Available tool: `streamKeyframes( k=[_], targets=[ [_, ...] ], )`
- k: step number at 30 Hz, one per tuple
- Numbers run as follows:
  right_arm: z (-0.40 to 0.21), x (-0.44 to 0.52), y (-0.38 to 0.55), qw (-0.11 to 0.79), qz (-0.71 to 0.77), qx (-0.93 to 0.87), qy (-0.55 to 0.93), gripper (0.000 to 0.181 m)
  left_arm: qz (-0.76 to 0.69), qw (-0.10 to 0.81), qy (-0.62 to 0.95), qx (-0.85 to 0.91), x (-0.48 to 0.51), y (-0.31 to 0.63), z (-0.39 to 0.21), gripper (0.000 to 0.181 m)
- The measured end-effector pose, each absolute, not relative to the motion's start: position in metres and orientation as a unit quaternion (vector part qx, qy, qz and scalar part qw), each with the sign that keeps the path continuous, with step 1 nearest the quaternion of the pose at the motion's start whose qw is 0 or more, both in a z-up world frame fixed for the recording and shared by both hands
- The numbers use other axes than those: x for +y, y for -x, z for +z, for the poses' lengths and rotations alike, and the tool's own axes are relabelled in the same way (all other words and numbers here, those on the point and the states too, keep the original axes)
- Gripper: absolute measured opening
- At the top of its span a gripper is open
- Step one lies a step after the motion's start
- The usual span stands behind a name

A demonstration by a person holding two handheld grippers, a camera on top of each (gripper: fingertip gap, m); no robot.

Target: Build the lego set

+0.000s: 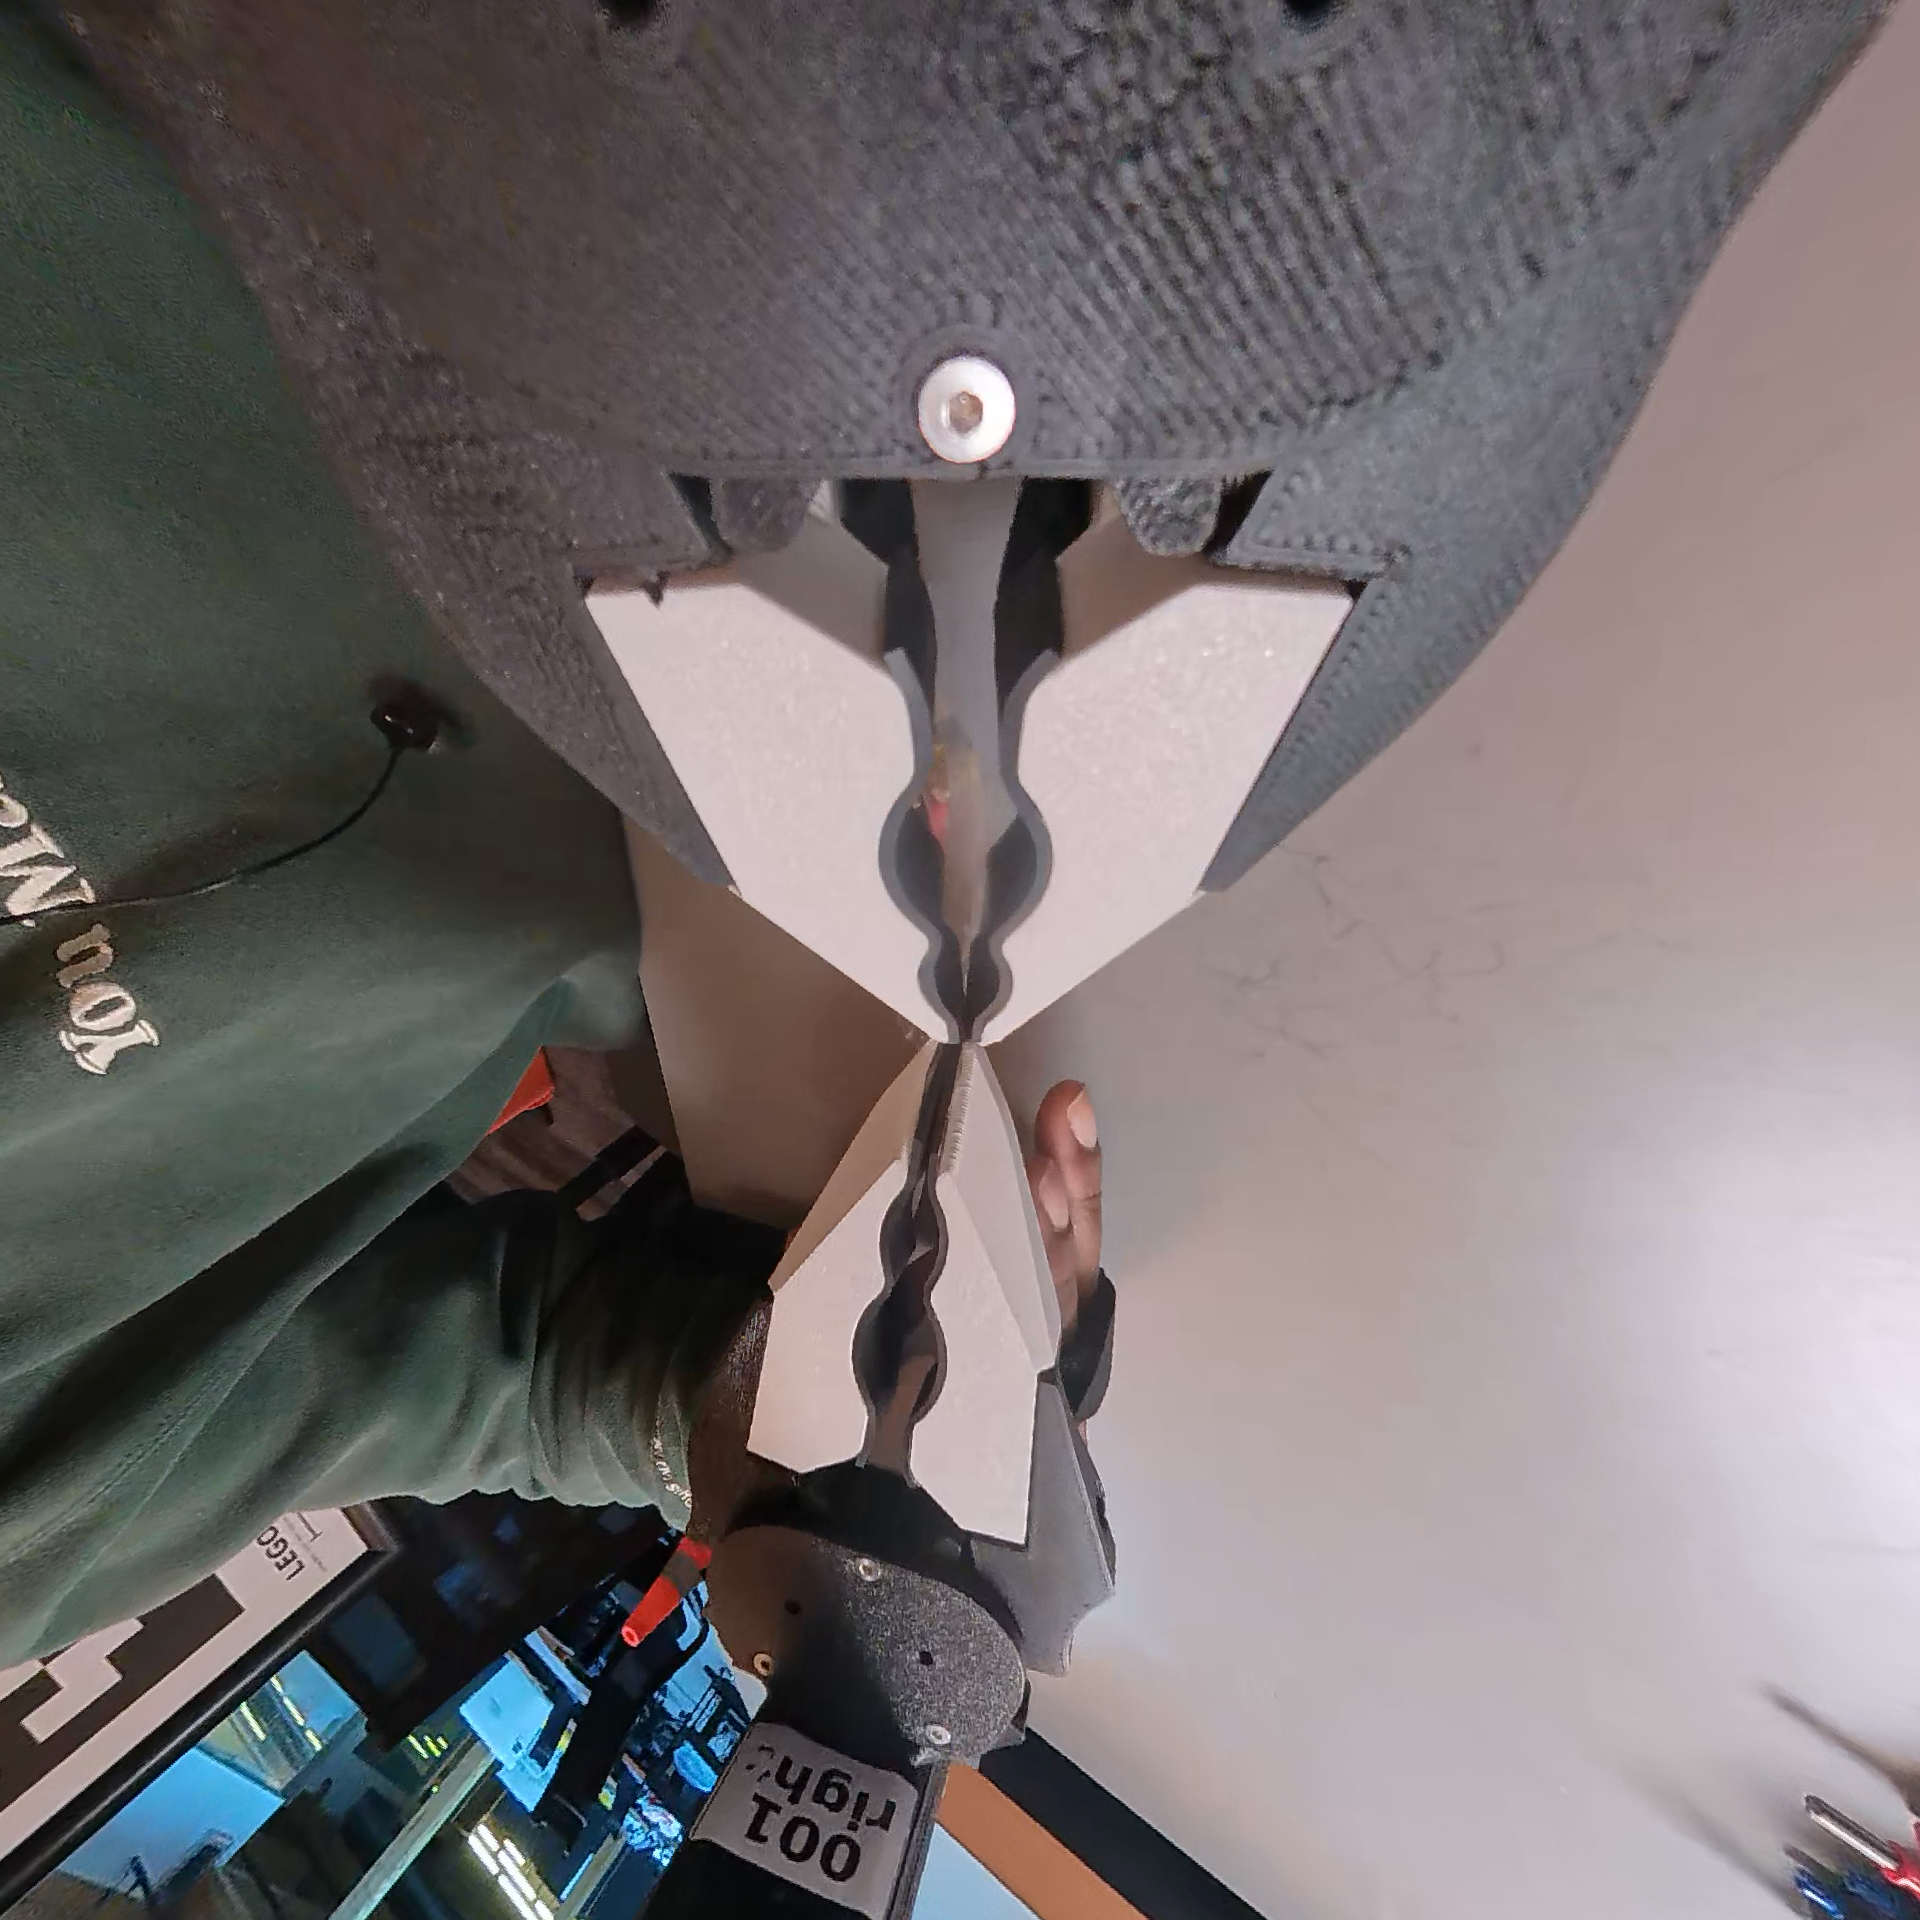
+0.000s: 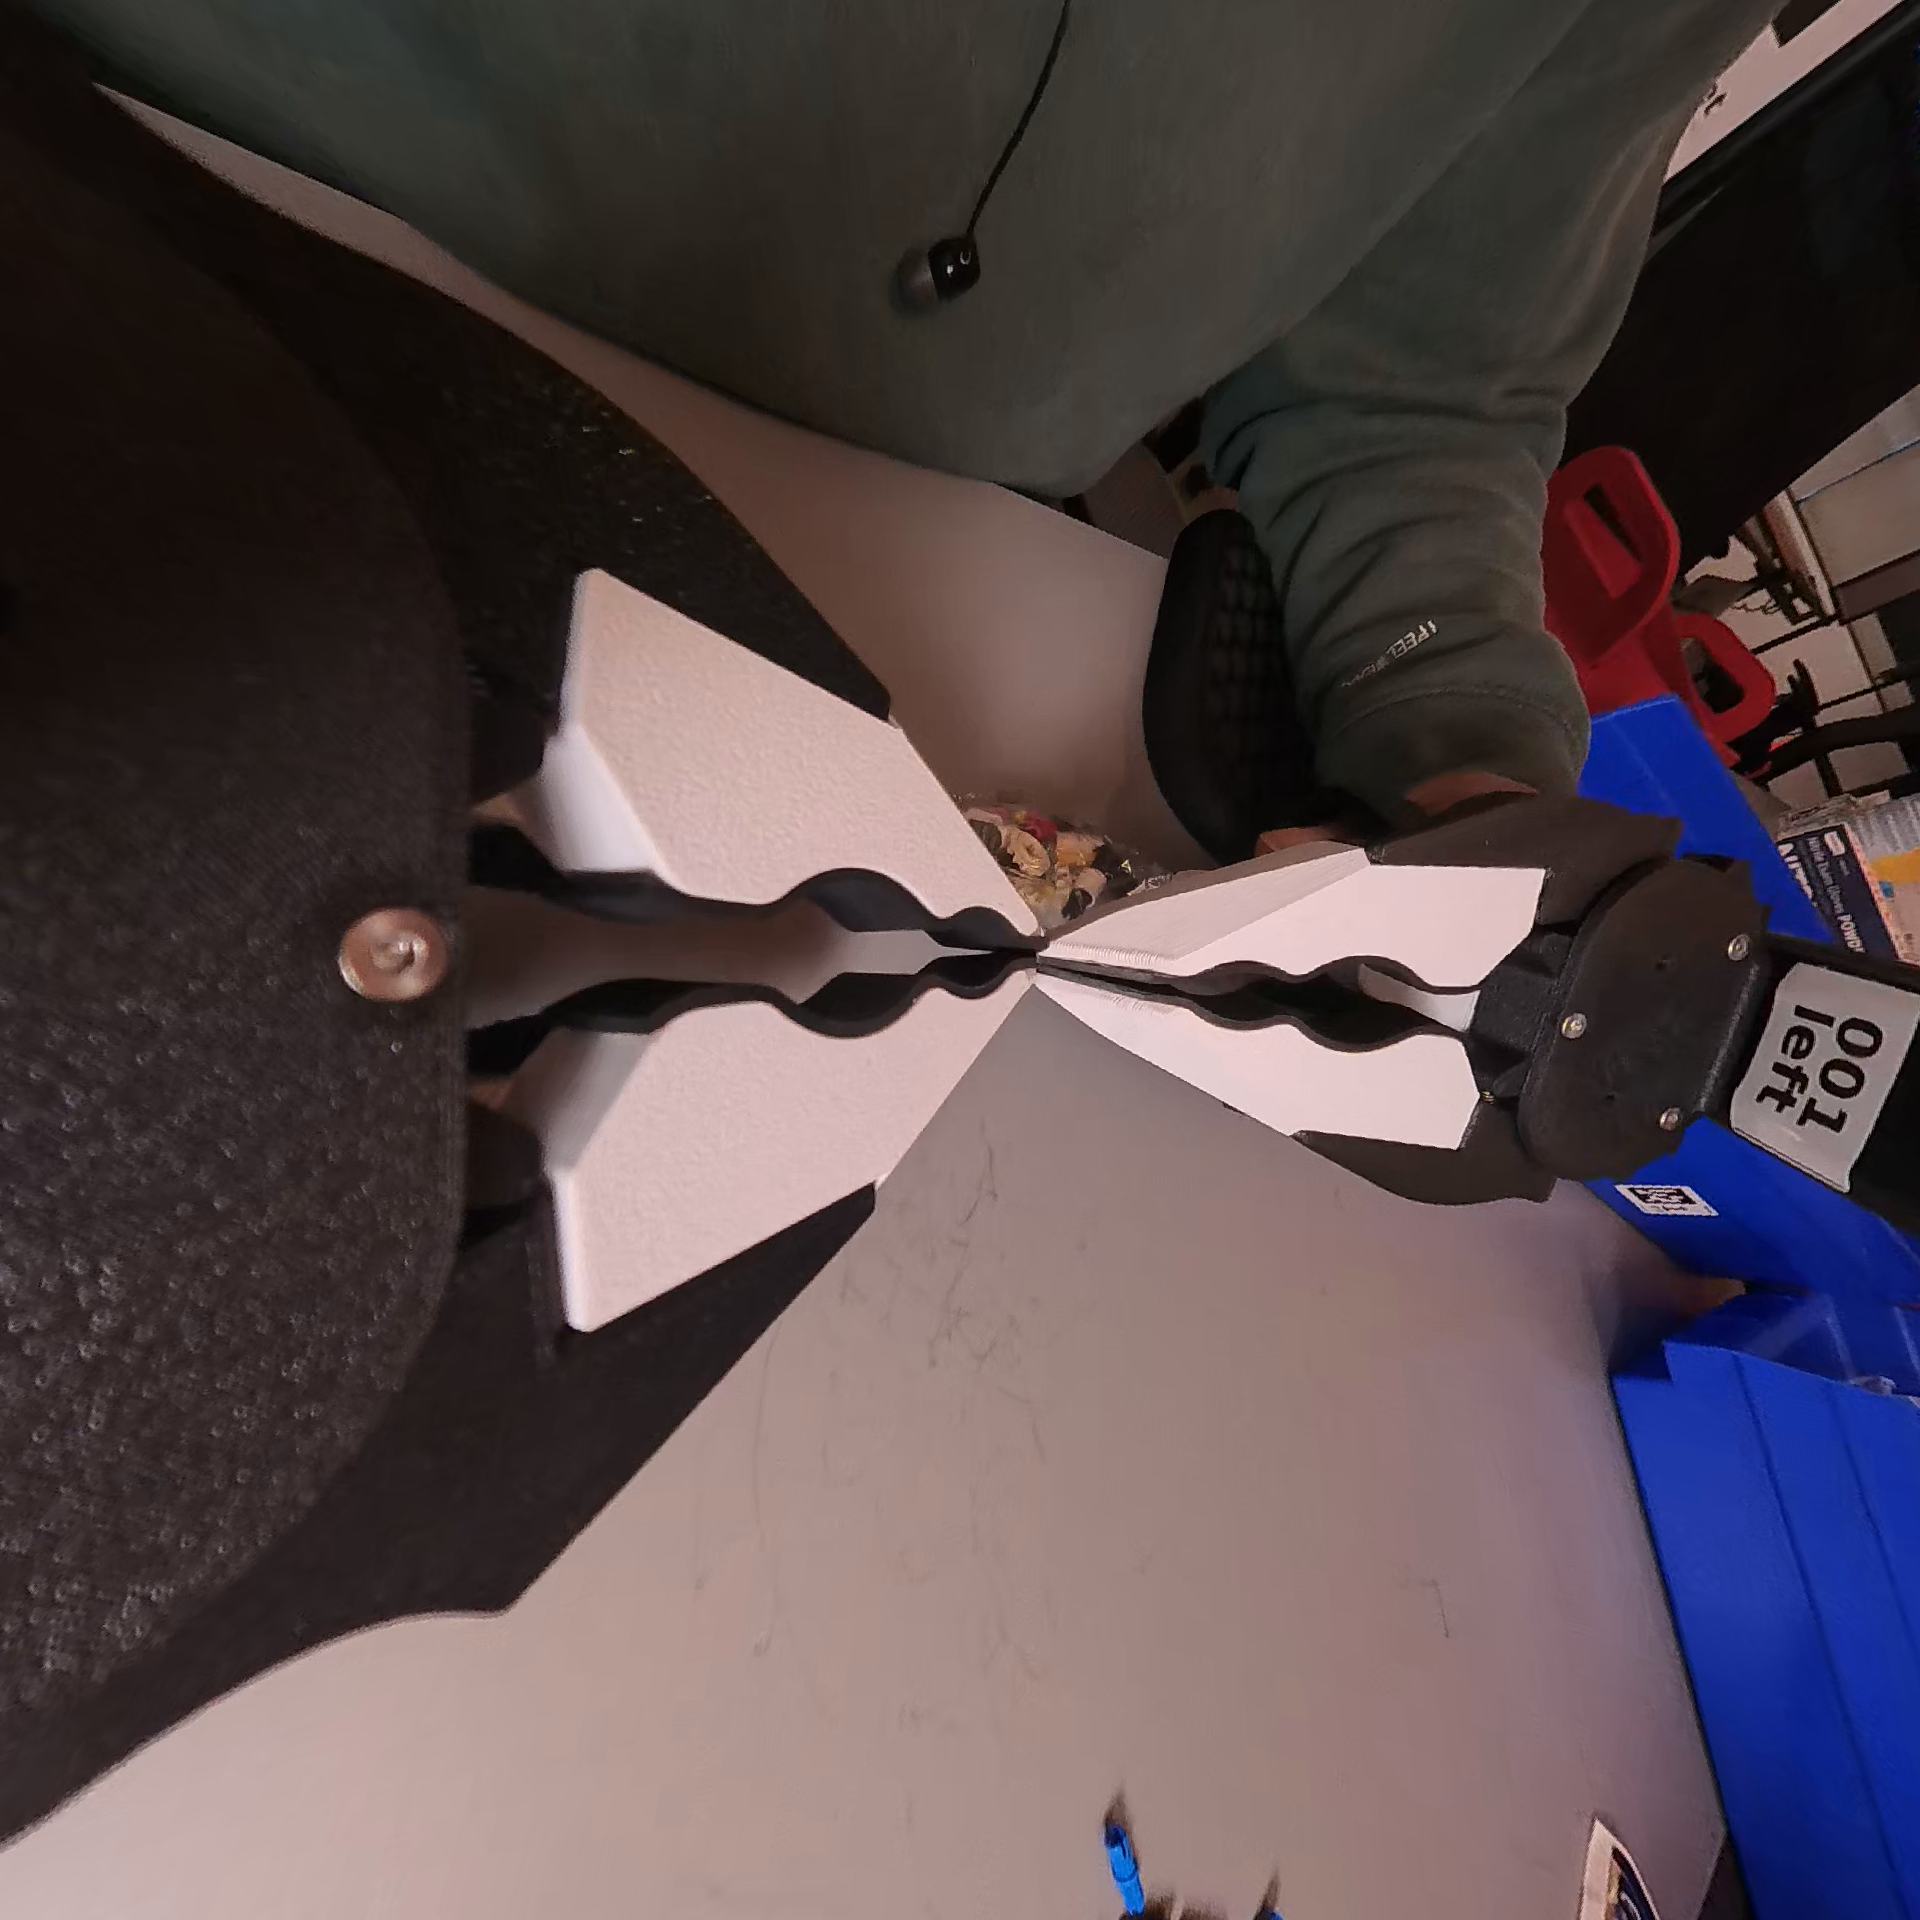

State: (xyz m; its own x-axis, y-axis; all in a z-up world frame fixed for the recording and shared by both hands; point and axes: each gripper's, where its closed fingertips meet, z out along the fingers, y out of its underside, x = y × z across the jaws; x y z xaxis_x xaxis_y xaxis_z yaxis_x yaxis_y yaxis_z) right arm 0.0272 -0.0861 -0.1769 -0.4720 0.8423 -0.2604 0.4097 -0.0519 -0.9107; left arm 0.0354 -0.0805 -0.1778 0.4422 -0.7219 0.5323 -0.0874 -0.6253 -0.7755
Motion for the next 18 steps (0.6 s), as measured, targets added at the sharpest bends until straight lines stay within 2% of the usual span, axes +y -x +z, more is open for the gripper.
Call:
streamKeyframes(
  k=[5, 11, 18],
  targets=[
    [-0.177, -0.084, -0.027, 0.224, 0.53, -0.673, 0.464, 0.0, -0.471, 0.331, 0.782, 0.24, -0.079, -0.035, -0.178, 0.0],
    [-0.187, -0.083, -0.025, 0.352, 0.432, -0.739, 0.378, 0.0, -0.498, 0.292, 0.791, 0.201, -0.078, -0.033, -0.188, 0.0],
    [-0.2, -0.082, -0.029, 0.441, 0.312, -0.8, 0.261, 0.0, -0.494, 0.269, 0.803, 0.197, -0.077, -0.036, -0.201, 0.0]
  ],
)
